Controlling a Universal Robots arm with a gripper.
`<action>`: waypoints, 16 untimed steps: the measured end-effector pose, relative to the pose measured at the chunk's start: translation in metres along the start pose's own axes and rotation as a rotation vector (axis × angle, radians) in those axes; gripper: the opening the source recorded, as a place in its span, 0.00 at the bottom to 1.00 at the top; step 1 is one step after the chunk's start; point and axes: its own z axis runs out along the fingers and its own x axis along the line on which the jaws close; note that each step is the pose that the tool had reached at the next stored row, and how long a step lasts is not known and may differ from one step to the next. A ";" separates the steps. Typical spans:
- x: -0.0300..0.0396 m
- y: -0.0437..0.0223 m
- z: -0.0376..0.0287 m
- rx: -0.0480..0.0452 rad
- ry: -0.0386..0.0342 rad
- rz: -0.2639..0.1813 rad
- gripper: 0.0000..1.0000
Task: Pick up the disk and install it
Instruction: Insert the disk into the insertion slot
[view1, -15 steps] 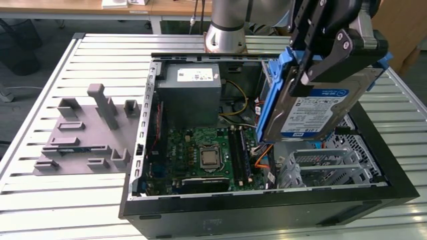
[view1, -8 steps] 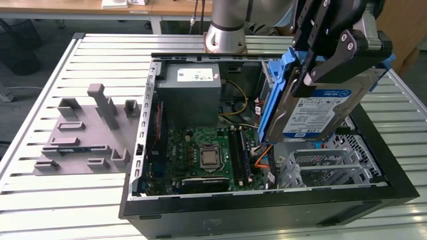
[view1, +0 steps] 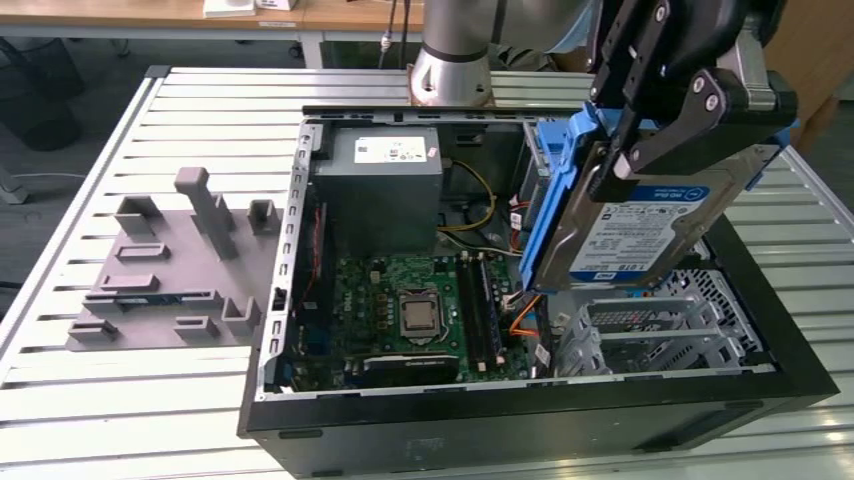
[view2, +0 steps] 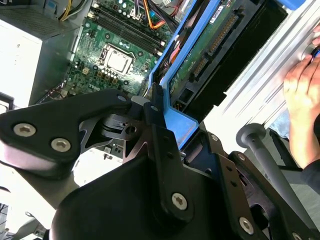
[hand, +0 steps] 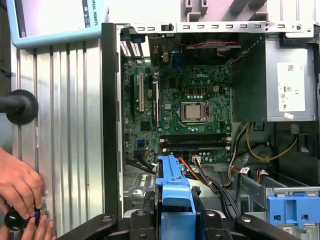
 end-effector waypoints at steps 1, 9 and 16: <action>0.0005 -0.0002 0.0000 0.0000 0.0001 0.000 0.36; 0.0014 -0.0037 0.0007 0.0000 0.0002 0.000 0.36; 0.0026 -0.0065 0.0018 0.0000 0.0000 0.000 0.36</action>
